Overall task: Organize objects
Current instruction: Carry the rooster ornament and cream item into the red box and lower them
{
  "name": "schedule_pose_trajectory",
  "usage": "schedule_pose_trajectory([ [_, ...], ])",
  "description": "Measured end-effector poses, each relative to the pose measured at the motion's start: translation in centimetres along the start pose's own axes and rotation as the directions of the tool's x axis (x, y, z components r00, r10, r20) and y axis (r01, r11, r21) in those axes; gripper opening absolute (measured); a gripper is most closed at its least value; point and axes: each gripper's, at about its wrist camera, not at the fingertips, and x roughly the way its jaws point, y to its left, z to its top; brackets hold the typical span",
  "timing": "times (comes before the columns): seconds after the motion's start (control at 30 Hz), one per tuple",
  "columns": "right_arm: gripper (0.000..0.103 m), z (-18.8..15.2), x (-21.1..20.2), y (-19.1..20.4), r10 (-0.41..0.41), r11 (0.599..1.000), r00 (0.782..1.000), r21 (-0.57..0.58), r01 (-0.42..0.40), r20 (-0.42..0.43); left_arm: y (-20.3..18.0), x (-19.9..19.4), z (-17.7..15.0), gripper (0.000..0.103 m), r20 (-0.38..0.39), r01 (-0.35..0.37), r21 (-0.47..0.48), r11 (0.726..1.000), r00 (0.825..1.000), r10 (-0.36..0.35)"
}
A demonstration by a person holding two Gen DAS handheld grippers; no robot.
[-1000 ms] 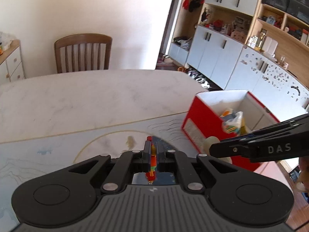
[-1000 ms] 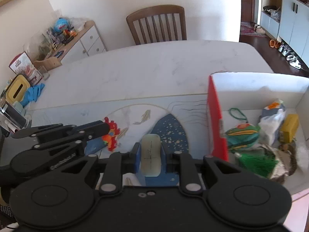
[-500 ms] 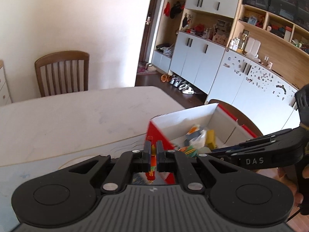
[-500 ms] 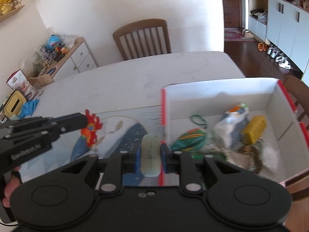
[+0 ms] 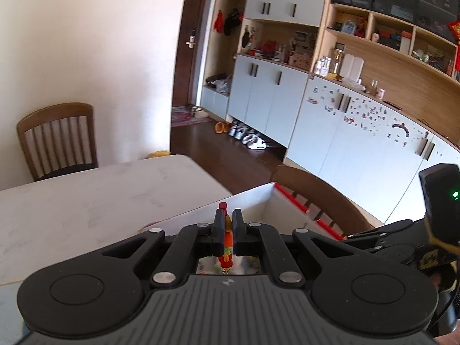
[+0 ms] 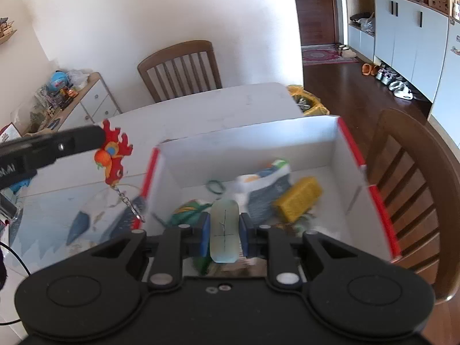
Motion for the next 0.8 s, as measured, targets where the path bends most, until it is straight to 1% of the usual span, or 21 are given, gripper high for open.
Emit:
schedule_pose_trajectory([
  [0.13, 0.020, -0.1, 0.4, -2.2, -0.013, 1.000, 1.000, -0.006, 0.013, -0.014, -2.0, 2.1, -0.1, 0.004, -0.022, 0.021, 0.009, 1.000, 1.000, -0.021],
  [0.3, 0.020, -0.6, 1.6, -3.9, -0.025, 0.999, 0.999, -0.033, 0.023, -0.048, -3.4, 5.5, -1.4, 0.004, -0.086, 0.035, 0.011, 0.999, 0.996, -0.034],
  [0.47, 0.020, -1.2, 3.2, -4.6, -0.029, 0.997, 0.996, -0.070, 0.023, -0.087, -3.2, 8.4, -3.4, 0.004, -0.173, 0.025, -0.005, 1.000, 0.985, -0.025],
  [0.57, 0.020, -1.5, 4.3, -4.7, -0.035, 0.994, 0.994, -0.107, 0.023, -0.108, -3.0, 9.6, -4.4, 0.004, -0.209, 0.016, -0.010, 1.000, 0.978, -0.018],
  [0.8, 0.020, -1.7, 6.2, -4.8, -0.036, 0.990, 0.989, -0.138, 0.016, -0.141, -2.6, 11.2, -5.4, 0.004, -0.259, -0.024, -0.006, 1.000, 0.966, 0.021],
])
